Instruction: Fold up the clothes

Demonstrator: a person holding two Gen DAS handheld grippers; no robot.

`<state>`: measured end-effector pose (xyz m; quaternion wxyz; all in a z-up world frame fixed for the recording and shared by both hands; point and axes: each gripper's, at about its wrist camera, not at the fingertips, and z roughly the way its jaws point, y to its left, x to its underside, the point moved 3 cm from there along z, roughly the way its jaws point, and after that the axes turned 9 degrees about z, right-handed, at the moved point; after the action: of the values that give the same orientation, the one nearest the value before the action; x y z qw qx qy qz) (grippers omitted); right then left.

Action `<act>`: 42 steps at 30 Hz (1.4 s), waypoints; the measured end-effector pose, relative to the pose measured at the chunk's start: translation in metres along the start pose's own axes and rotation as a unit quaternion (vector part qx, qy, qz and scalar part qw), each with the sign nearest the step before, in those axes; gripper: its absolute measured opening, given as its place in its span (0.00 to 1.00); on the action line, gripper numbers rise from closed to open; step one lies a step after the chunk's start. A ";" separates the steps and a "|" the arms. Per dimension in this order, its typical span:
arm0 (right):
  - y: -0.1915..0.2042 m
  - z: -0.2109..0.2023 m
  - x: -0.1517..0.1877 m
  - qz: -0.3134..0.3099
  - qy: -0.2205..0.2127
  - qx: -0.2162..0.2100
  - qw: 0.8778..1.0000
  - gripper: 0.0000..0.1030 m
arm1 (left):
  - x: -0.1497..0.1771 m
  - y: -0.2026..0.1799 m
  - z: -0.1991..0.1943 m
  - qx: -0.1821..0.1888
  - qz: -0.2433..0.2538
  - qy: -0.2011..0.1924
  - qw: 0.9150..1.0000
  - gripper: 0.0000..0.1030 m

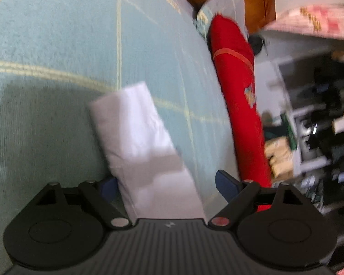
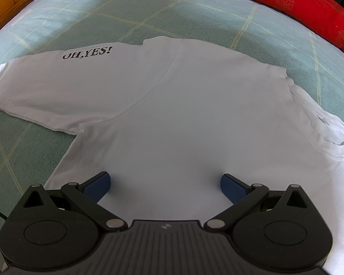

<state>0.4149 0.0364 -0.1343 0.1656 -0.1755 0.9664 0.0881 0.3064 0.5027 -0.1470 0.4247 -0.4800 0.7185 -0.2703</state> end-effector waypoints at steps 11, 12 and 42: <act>0.000 -0.002 0.000 -0.005 0.002 -0.003 1.000 1.00 | 0.019 -0.011 0.011 0.047 0.012 0.012 0.999 0.83; 0.000 -0.002 0.000 -0.005 0.002 -0.004 1.000 1.00 | 0.020 -0.010 0.010 0.046 0.014 0.008 0.999 0.83; -0.005 -0.031 0.002 0.013 -0.051 -0.065 0.997 1.00 | 0.036 -0.103 0.003 0.132 0.084 0.000 0.988 0.82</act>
<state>0.4059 0.0238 -0.1064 0.2013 -0.1688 0.9512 0.1617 0.3498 0.4295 -0.0790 0.5058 -0.3576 0.7140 -0.3263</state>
